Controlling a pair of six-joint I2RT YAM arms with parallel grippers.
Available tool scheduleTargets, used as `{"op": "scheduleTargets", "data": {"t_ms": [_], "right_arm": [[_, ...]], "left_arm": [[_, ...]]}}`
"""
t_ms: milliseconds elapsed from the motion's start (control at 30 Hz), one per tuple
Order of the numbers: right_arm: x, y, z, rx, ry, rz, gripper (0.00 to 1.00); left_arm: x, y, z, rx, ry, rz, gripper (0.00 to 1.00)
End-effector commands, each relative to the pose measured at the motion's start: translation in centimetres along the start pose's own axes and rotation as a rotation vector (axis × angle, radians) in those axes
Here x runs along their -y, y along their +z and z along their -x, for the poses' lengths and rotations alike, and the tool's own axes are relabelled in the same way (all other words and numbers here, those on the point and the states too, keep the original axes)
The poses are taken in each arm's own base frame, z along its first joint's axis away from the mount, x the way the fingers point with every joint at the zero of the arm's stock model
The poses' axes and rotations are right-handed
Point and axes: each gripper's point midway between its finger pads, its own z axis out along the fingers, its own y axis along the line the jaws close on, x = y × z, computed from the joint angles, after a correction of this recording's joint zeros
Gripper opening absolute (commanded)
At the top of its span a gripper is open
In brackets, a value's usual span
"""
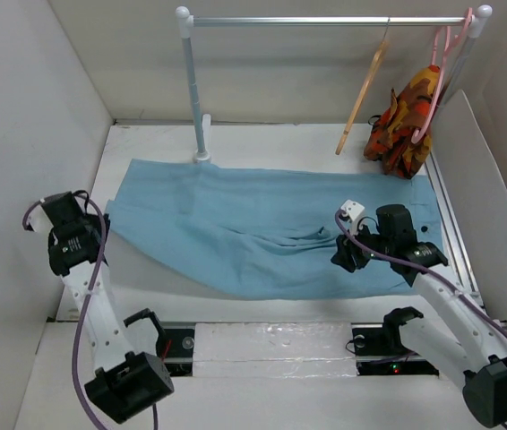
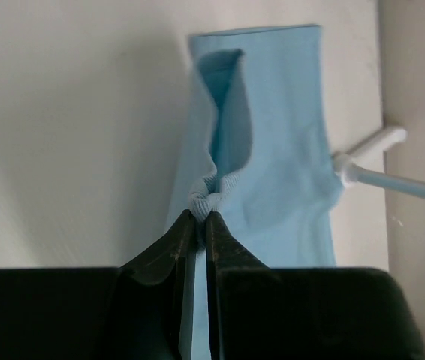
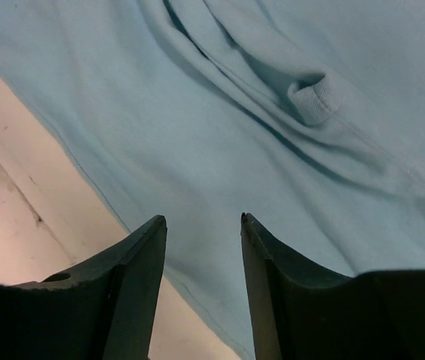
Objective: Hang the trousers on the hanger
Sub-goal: Fold the trousers
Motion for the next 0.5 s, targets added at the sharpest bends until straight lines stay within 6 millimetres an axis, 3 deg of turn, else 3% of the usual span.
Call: {"op": "scheduleTargets", "data": {"t_ms": [0, 33, 67, 200, 300, 400, 467], "right_arm": [[0.1, -0.5, 0.2, -0.017, 0.020, -0.010, 0.49], [0.3, -0.6, 0.4, -0.019, 0.022, -0.023, 0.44], [0.6, -0.8, 0.7, -0.028, 0.035, -0.041, 0.33], [1.9, -1.3, 1.1, -0.051, 0.062, -0.105, 0.00], [3.6, -1.4, 1.2, -0.062, 0.140, -0.134, 0.00], [6.6, -2.6, 1.5, -0.033, 0.244, -0.223, 0.00], [9.7, -4.2, 0.0, -0.077, 0.343, -0.348, 0.00]], "left_arm": [[2.7, -4.4, 1.5, 0.049, 0.086, -0.053, 0.00], [3.6, -5.3, 2.3, 0.078, 0.106, -0.066, 0.00], [6.3, -7.7, 3.6, 0.106, 0.171, -0.127, 0.00], [8.6, -9.3, 4.0, 0.110, 0.239, -0.176, 0.00], [9.3, -9.6, 2.9, 0.103, 0.296, -0.229, 0.00], [8.2, -8.7, 1.5, 0.096, 0.326, -0.238, 0.00], [8.0, -8.7, -0.4, 0.070, 0.359, -0.278, 0.00]]}}
